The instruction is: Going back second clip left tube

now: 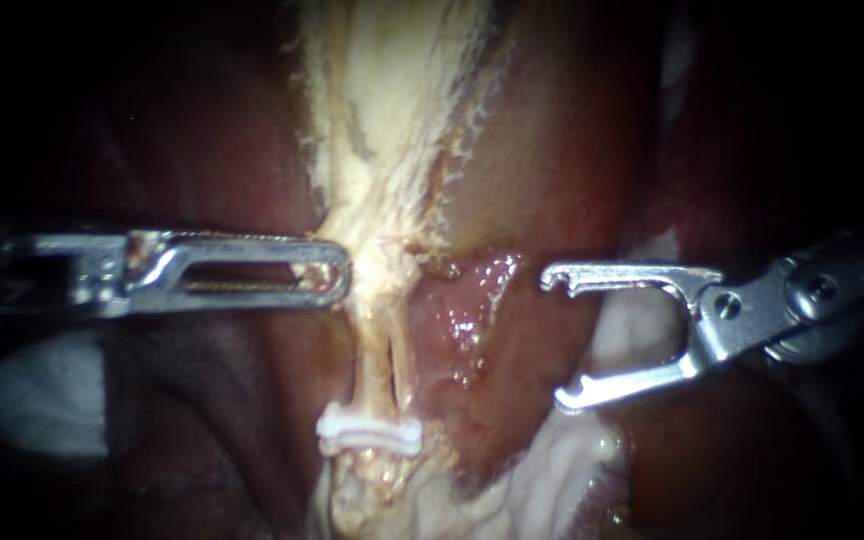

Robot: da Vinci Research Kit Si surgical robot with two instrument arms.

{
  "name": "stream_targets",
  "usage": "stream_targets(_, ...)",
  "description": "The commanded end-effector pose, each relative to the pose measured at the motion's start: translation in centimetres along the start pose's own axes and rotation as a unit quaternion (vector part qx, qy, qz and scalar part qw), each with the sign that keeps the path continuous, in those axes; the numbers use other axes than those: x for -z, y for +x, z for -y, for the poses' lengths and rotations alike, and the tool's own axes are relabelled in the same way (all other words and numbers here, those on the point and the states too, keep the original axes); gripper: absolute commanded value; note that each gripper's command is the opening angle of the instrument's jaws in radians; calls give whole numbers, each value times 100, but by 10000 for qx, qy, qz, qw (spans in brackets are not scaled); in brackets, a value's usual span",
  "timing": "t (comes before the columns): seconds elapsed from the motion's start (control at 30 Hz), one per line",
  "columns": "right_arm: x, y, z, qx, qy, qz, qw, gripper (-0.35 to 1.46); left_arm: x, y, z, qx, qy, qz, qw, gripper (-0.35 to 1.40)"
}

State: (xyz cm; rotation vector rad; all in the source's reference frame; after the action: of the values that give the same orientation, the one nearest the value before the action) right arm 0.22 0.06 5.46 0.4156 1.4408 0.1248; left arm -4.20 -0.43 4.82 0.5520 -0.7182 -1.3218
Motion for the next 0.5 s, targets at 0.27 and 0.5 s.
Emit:
stream_targets(0.27, -1, 0, 1, 30, 1, 1, 10000, 60, -22, -4, 3, 0, 7, -30, 10000, -35)
stream_targets(0.5, -1, 1, 1, 27, -2, 1, 10000, 60, -22, -4, 3, -2, 19, -40, 10000, -35)
